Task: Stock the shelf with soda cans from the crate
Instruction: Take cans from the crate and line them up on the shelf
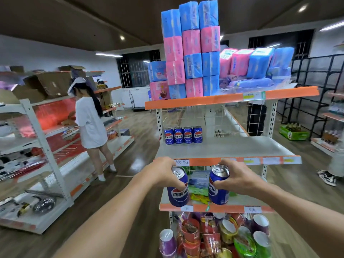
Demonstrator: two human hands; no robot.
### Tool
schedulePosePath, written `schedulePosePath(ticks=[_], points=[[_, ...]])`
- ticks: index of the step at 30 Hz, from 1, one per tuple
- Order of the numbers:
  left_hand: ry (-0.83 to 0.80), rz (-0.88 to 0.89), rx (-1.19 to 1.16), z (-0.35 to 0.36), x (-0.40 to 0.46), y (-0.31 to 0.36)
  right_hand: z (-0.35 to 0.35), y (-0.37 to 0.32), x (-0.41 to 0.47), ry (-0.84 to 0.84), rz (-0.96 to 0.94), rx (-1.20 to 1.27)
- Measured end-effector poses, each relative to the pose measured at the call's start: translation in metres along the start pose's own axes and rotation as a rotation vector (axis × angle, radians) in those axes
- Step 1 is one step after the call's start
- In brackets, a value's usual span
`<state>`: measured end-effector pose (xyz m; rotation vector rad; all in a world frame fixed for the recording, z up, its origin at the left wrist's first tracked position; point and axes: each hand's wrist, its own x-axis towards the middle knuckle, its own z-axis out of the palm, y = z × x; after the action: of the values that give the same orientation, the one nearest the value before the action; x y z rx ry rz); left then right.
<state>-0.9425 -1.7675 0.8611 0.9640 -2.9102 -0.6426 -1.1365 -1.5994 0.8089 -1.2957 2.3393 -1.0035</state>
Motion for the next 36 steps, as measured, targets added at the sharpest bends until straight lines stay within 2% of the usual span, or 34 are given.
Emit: schedulePosePath(ticks=[5, 18, 27, 36], points=[[0.008, 0.044, 0.104, -0.015, 0.076, -0.003, -0.009, 0.007, 0.063, 0.061, 0.022, -0.003], [-0.057, 0.17, 0.078, -0.036, 0.258, -0.022, -0.035, 0.037, 0.207, 0.121, 0.111, -0.065], [-0.12, 0.26, 0.132, -0.031, 0.363, -0.03, -0.025, 0.069, 0.277, 0.116, 0.209, -0.116], [-0.217, 0.333, 0.098, -0.016, 0.427, -0.019, -0.027, 0.094, 0.317, 0.149, 0.308, -0.135]])
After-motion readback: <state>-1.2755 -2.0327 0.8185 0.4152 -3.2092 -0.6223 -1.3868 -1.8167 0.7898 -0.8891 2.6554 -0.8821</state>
